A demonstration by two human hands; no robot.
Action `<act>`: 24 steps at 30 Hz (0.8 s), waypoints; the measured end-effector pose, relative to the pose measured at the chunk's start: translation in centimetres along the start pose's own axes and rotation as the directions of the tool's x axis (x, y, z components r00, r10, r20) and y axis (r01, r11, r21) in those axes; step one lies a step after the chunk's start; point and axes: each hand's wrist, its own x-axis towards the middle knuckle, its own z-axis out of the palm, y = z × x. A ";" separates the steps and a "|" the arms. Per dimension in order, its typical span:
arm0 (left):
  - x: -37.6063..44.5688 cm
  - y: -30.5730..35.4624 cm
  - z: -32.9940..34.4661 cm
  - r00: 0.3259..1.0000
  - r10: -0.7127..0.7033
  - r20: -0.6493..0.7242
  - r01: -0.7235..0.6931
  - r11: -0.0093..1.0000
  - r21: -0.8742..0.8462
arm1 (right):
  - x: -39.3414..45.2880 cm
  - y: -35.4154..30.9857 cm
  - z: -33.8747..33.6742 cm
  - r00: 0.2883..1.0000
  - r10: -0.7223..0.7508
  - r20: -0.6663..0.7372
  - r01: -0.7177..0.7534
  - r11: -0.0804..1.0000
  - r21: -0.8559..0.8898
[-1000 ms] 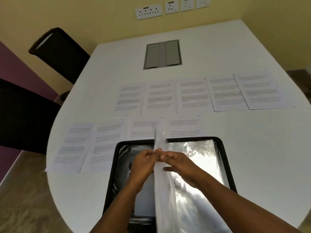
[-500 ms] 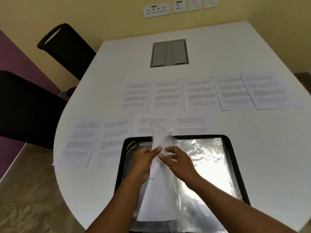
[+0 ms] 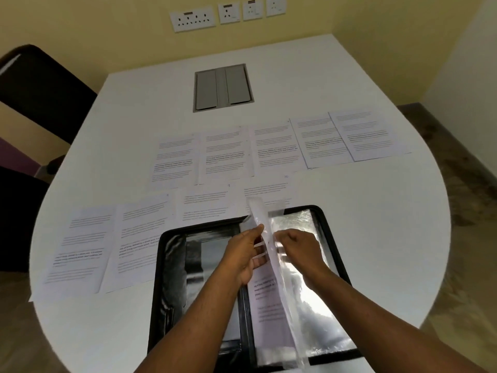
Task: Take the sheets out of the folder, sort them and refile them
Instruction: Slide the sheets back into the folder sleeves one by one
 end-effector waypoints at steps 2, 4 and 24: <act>0.2 -0.2 -0.1 1.000 -0.006 -0.017 0.006 1.000 0.011 | 0.5 0.6 -1.0 1.000 0.029 -0.009 -0.029 0.999 0.019; 0.4 -0.2 -0.6 1.000 0.002 -0.026 -0.001 1.000 0.016 | 1.2 1.1 -2.4 0.997 0.076 -0.025 -0.074 0.993 0.089; -1.6 3.1 -5.1 0.886 0.340 -0.316 -0.186 0.883 0.430 | 3.1 9.3 -4.1 0.956 -0.243 0.166 0.287 0.639 -0.714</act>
